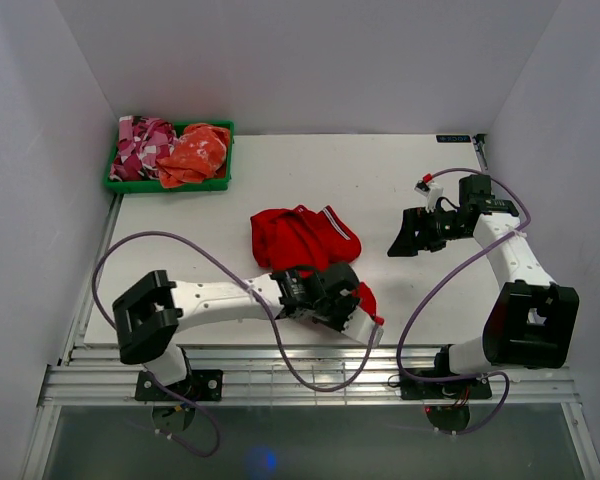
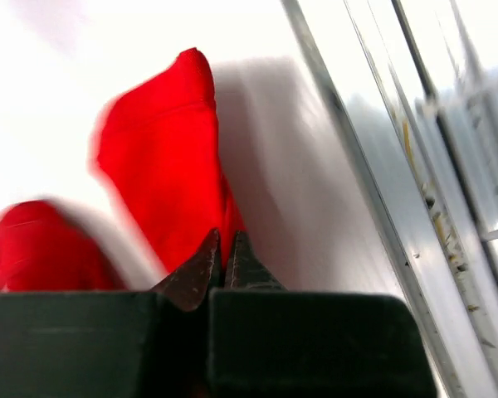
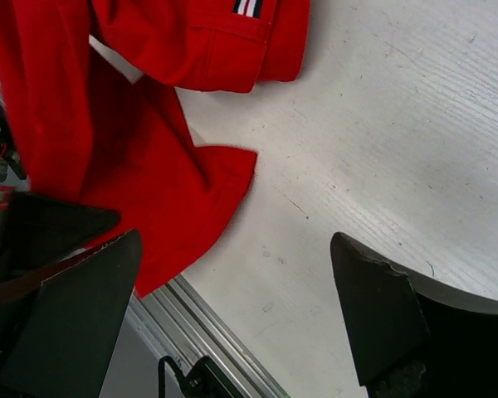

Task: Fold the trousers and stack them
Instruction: Flatten the trousers out

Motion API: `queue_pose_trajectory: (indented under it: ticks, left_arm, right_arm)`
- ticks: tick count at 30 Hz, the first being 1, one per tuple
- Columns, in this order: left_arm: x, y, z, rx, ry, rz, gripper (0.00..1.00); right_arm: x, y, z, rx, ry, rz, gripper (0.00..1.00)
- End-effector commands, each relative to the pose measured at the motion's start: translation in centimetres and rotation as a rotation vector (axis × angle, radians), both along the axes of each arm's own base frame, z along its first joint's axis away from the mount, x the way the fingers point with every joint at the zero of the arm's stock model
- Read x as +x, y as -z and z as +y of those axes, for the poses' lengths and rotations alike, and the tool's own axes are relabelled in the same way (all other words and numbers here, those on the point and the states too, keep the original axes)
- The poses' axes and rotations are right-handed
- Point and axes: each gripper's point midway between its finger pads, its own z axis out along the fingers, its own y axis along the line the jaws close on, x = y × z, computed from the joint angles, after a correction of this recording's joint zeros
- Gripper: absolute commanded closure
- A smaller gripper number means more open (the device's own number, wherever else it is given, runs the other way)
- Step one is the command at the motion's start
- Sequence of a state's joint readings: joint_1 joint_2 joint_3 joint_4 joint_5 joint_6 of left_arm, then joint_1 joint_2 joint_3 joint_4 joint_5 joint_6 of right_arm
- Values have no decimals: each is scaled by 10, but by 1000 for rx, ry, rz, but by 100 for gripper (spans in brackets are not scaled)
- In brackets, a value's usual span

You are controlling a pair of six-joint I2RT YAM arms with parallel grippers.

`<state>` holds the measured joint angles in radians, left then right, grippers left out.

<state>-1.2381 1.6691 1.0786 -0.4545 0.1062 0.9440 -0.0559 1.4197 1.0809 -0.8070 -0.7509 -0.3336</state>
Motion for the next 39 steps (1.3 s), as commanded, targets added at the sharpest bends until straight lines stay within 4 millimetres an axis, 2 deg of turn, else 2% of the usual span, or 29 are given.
queue_pose_trajectory:
  ticks: [1,3,4,6,7,9,10,12,13,14,16,17,18,20,24,26,27,28,29,30,31,33,35,36,39]
  left_arm:
    - [8,-168,-20,-442,-126,136,100]
    - [26,-214,-15,-590,-203,181,100]
    - [54,-243,3,-681,-279,158,100]
    - [87,-287,15,-853,-378,126,100]
    - [116,-300,33,-913,-472,86,100]
    - [153,-317,49,-997,-583,24,100]
    - [179,-315,65,-1012,-675,0,100]
    - [219,-300,78,-1006,-814,-18,100]
    - [243,-290,98,-1008,-909,4,100]
    - [258,-266,98,-964,-943,53,100]
    - [276,-249,109,-930,-1000,98,100]
    - [279,-239,109,-904,-1012,120,100]
    - [285,-222,110,-869,-1037,141,100]
    - [292,-210,117,-858,-1072,153,100]
    - [306,-188,134,-820,-1183,163,100]
    - [314,-176,142,-793,-1229,168,100]
    - [313,-167,145,-765,-1250,185,100]
    - [316,-159,147,-747,-1269,197,100]
    - [316,-155,148,-738,-1279,204,100]
    - [315,-150,150,-724,-1289,213,100]
    - [316,-147,151,-724,-1298,221,100]
    - [315,-137,153,-702,-1315,230,100]
    - [315,-132,155,-695,-1330,241,100]
    - [316,-130,158,-695,-1342,247,100]
    - [317,-128,160,-700,-1360,267,100]
  right_arm:
    - [4,-11,2,1,-12,-63,0]
    - [6,-12,2,2,-13,-68,0]
    - [9,-14,3,7,-13,-81,0]
    - [11,-15,4,18,-13,-85,0]
    - [14,-16,6,31,-12,-93,0]
    - [18,-18,8,49,-8,-97,0]
    - [21,-16,10,62,-7,-90,0]
    - [30,-16,13,74,-2,-108,0]
    - [34,-13,15,80,-2,-101,0]
    - [41,-13,17,82,2,-120,0]
    - [47,-4,24,84,-9,-112,0]
    - [51,-1,25,81,-6,-114,0]
    - [55,4,38,82,-38,-119,0]
    - [60,7,48,85,-63,-126,0]
    - [72,8,81,105,-139,-187,2]
    - [84,5,93,102,-145,-235,3]
    - [84,13,106,100,-171,-222,4]
    - [93,8,112,89,-174,-247,5]
    - [97,10,117,79,-182,-248,5]
    - [98,22,127,64,-198,-224,6]
    - [110,18,131,41,-190,-251,6]
    - [115,35,138,7,-201,-233,7]
    - [122,39,141,-10,-205,-236,7]
    - [121,49,142,-13,-212,-212,6]
    - [120,60,144,-25,-219,-183,6]
